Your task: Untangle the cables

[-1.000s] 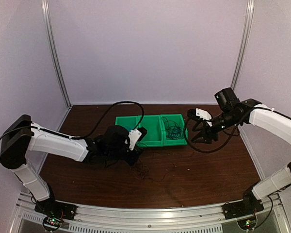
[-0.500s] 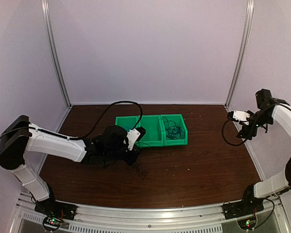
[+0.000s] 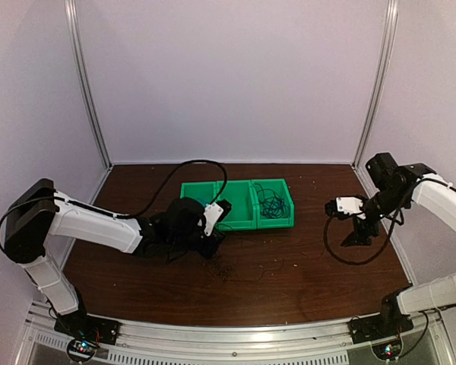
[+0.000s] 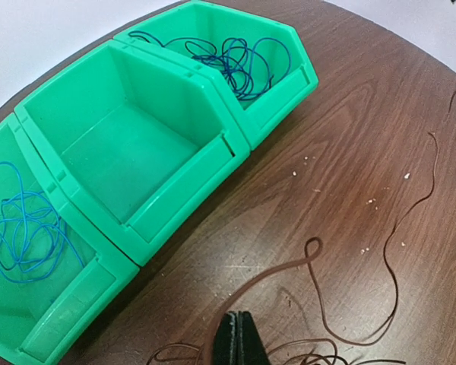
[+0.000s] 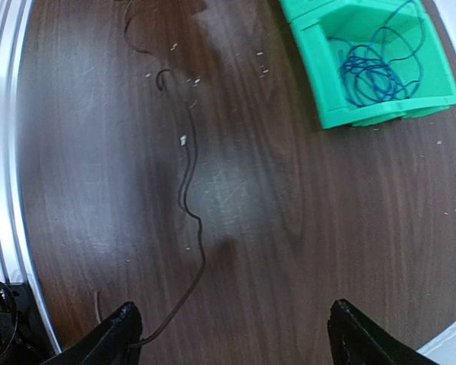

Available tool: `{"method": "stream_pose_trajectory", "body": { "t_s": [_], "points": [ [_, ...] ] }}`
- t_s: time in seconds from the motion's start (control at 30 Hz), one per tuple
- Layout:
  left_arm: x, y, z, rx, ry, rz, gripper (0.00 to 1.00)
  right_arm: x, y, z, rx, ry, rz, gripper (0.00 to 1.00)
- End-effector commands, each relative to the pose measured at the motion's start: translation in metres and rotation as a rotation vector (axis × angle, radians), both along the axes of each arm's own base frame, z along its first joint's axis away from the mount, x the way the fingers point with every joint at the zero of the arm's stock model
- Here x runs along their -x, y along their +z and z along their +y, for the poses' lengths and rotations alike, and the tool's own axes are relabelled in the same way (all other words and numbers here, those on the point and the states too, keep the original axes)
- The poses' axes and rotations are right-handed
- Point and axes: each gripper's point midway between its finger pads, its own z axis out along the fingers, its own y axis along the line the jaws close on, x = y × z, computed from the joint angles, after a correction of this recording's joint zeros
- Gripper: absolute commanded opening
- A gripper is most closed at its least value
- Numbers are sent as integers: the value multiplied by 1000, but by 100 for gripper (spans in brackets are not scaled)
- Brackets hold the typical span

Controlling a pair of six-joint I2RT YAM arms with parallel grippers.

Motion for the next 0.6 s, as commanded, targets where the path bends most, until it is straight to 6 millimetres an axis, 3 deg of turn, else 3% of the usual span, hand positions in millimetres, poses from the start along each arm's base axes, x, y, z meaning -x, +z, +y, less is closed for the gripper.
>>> {"method": "stream_pose_trajectory", "body": {
  "t_s": [0.0, 0.07, 0.17, 0.3, 0.43, 0.5, 0.57],
  "points": [
    [-17, 27, -16, 88, 23, -51, 0, 35, -57, 6, 58, 14, 85, 86],
    [-17, 31, -26, 107, -2, -41, 0, 45, -90, 8, 115, 17, 92, 86],
    [-16, 34, -35, 126, -33, -35, 0, 47, -118, 10, 137, 7, 87, 86],
    [-17, 36, -36, 135, -34, -37, 0, 46, -119, 19, 105, -6, 140, 87],
    [-25, 28, -24, 107, 31, -39, 0, 56, -103, 36, 6, 32, 194, 87],
    [-29, 25, -14, 90, 62, -32, 0, 58, -99, 32, 18, 29, 180, 87],
    [-37, 27, 5, 62, 110, -50, 0, 54, -102, 15, 83, 1, 111, 87]
  ]
}}
